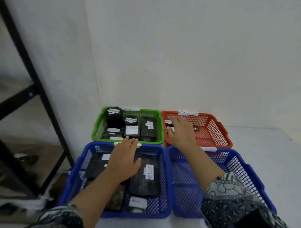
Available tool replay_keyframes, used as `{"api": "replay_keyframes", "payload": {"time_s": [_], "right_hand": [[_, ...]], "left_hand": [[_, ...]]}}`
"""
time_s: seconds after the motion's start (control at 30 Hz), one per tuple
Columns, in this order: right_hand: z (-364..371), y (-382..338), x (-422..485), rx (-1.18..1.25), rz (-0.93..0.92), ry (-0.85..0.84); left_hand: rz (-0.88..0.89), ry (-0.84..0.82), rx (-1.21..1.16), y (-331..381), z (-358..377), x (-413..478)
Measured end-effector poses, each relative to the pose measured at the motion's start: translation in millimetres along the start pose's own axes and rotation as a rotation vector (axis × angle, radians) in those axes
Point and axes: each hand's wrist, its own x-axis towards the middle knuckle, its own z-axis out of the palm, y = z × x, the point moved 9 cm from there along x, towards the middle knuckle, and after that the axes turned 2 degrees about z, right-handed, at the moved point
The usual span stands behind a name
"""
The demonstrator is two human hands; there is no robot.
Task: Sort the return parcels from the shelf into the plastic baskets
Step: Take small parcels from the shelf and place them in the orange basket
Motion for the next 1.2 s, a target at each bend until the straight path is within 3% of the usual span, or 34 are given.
{"api": "replay_keyframes", "payload": {"time_s": [0.27,0.63,0.93,1.2], "right_hand": [[-12.3,-195.5,-69.7,0.123,-0.198,0.047],[-4.6,-432.2,-102.5,0.309,-0.490,0.003],[33.4,-588.2,-78.3,0.401,-0.657,-0.043],[84.4,-689.0,-16.0,0.407,-0.578,-0.150]], "left_hand": [[-0.055,0.061,0.090,-91.3,-64.6,-134.0],[-0.346,0.188,0.184,-238.2,-163.7,-253.5],[-0.461,0.303,0.224,-373.8,-229.0,-273.8],[-0.468,0.301,0.219,-496.1,-267.5,-250.7]]}}
